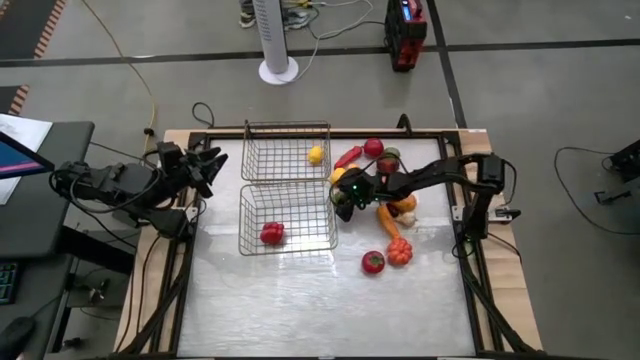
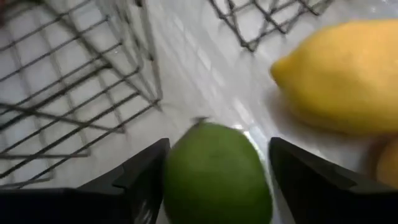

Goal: Sort produce into baskets
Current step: Put the green lime into the top mesh basket

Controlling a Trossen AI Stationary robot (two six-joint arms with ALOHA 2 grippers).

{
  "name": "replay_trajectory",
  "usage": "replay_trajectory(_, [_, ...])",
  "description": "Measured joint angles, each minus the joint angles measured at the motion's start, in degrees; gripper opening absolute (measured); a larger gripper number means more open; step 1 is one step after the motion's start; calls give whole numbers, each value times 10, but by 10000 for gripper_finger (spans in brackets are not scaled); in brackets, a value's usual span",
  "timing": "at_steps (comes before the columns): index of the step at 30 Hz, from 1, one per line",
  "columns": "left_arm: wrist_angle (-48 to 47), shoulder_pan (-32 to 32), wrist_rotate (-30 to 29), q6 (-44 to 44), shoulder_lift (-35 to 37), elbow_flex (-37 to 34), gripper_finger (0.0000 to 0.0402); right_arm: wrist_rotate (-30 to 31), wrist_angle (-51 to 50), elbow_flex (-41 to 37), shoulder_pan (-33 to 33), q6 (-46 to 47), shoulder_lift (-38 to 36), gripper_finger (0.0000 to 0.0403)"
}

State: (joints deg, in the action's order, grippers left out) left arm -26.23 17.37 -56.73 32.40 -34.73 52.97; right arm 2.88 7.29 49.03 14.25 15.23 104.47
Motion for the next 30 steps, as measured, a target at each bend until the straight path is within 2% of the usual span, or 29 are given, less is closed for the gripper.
replay_trajectory(7, [-6,0,-1,-13,-1,0,183,0,-43,-2,1,-1,-34,214])
replay_trajectory(12, [-6,0,-5,-15,-1,0,183,7,-118,-1,8,-2,-112,212])
replay_trajectory(16, [-2,0,-5,-13,-2,0,183,73,-124,-2,9,11,-182,224])
replay_trajectory(19, [-1,0,-5,-12,-7,0,183,133,-62,-1,9,44,-220,243])
replay_trajectory(23, [0,0,-5,-5,-10,0,183,151,97,-1,15,42,-225,248])
replay_trajectory(27, [0,0,-5,3,-15,0,183,153,248,1,25,42,-185,246])
replay_trajectory(30, [0,0,-4,7,-15,0,183,151,255,33,32,44,-142,247])
